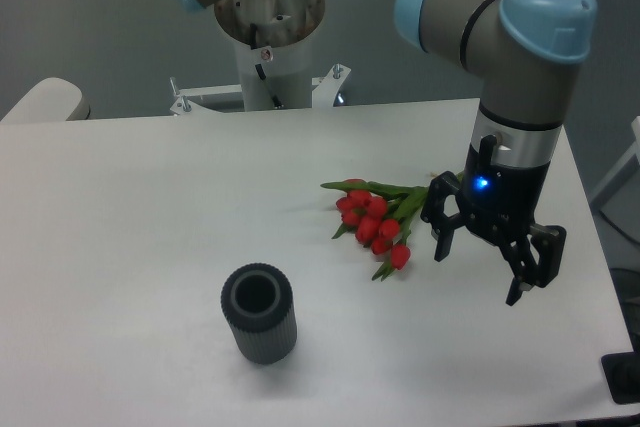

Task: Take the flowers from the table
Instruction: 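Raise the open gripper slightly above the red tulips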

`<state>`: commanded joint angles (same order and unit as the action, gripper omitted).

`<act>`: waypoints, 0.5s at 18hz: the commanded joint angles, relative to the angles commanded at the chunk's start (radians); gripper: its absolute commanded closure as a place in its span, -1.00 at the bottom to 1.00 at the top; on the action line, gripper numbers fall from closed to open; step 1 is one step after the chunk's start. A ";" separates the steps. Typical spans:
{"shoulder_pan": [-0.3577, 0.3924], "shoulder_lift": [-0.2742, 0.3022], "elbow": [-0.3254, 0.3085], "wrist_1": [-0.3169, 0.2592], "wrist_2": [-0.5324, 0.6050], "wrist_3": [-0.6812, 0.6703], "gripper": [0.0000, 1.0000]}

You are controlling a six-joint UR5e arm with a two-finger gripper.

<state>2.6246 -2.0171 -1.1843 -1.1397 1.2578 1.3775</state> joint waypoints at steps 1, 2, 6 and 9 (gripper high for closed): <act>0.002 -0.002 0.000 0.002 0.000 0.000 -0.98; 0.002 -0.002 -0.003 0.012 0.000 0.000 -0.98; 0.006 0.005 -0.020 0.011 0.003 0.000 -0.98; 0.023 0.017 -0.035 0.003 0.006 -0.003 -0.98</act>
<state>2.6476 -2.0003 -1.2195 -1.1366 1.2640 1.3745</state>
